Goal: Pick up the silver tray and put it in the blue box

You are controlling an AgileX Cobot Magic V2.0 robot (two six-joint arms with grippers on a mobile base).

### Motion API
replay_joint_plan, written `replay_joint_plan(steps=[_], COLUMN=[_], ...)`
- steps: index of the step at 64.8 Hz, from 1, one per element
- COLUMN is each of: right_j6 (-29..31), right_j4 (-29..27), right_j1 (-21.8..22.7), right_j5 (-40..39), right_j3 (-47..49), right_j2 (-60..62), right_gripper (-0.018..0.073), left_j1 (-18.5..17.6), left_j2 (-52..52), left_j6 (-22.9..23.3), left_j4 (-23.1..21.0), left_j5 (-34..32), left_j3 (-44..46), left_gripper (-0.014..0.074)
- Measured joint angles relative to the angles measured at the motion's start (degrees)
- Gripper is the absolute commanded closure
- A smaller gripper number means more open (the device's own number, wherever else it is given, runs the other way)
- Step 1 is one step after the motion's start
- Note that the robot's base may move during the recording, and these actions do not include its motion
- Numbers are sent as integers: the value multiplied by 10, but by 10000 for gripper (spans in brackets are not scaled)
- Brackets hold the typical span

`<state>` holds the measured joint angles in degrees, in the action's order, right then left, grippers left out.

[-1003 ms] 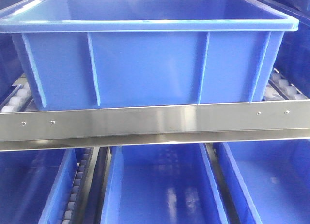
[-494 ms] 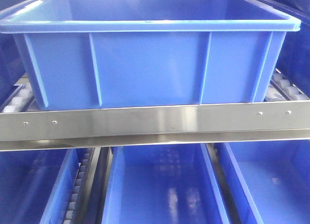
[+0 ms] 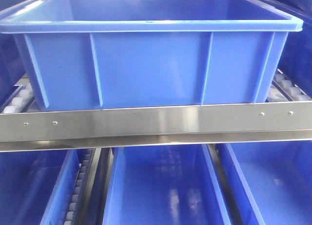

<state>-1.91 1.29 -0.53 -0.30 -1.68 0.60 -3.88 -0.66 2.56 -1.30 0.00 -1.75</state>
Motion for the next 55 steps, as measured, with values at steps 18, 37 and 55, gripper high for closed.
replay_joint_plan(steps=[18,37,55], right_j6=[0,0,0], right_j4=[0,0,0], right_j1=[0,0,0], right_j5=[0,0,0], right_j3=[0,0,0], right_j2=[0,0,0], right_gripper=[510,510,510], left_j1=[0,0,0], left_j2=[0,0,0], left_j6=[0,0,0], left_j4=[1,2,2], left_j5=[-10,-12,-12], left_j3=[0,0,0], left_gripper=[609,609,609])
